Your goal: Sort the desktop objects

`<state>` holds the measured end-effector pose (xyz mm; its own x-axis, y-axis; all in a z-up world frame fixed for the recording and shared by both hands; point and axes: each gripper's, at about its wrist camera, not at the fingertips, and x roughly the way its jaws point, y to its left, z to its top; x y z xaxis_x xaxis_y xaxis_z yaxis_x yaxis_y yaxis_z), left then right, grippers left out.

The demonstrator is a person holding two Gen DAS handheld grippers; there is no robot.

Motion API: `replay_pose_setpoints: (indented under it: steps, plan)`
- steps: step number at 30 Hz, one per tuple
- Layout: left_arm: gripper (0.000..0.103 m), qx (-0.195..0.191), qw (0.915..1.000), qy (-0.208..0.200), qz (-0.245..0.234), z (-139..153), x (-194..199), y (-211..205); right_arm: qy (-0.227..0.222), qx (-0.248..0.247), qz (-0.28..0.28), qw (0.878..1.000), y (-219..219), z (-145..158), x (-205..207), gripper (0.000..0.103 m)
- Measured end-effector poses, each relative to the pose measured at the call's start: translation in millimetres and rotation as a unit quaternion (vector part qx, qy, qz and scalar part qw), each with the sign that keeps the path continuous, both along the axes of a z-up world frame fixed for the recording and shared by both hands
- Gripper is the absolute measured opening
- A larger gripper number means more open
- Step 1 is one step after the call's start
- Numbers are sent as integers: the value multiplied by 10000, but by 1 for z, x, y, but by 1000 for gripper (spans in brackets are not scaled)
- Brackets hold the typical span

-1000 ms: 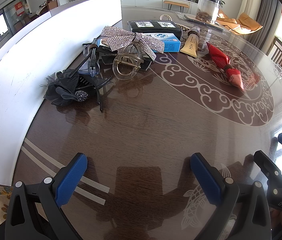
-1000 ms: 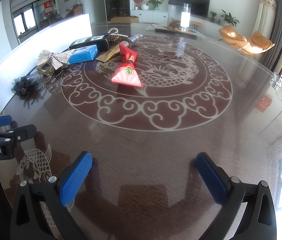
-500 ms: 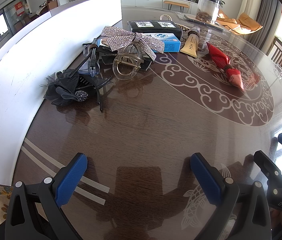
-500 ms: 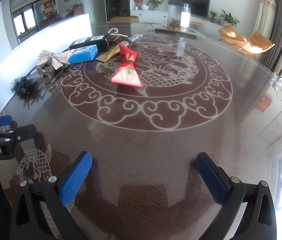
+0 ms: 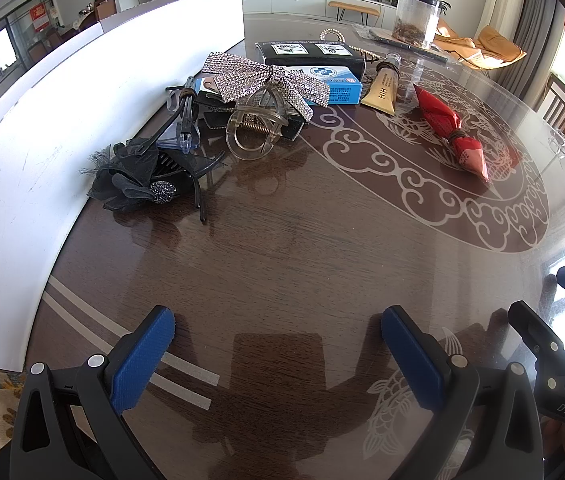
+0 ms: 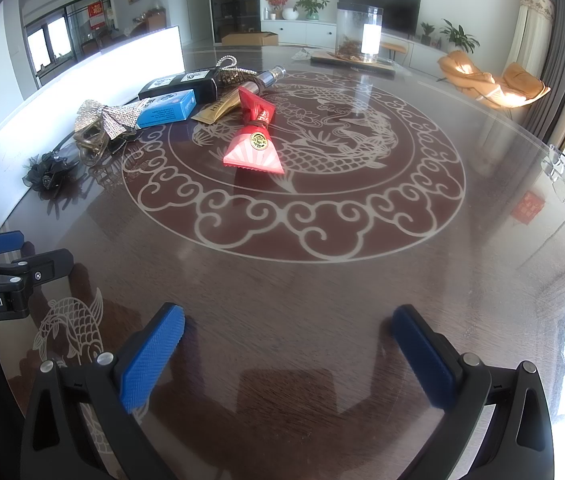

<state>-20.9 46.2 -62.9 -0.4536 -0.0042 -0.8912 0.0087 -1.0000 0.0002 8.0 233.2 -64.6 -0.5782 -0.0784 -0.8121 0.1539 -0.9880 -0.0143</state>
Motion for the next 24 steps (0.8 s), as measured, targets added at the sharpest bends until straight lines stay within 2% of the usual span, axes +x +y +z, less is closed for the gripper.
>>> replay_pose_setpoints:
  steps: [8,10,14,16,19,24]
  plan:
    - [103,-6,10000,-9,6,0,0,0,0,0,0,10000,0,0,0,103]
    - [103,-108,9999,-29,-9,2,3,1,0,0,0,10000,0,0,0,103]
    - [103,-640,9955,685,-101,25,13,13,0,0,0,10000,0,0,0,103]
    - [103,-717,9925,989,-16,36,11,9,0,0,0,10000,0,0,0,103]
    - [103,-467,9938,1011,-25,43,-14,-4,0,0,0,10000,0,0,0,103]
    - [103,-741,9896,1178,357,51,-68,-30,0,0,0,10000,0,0,0,103]
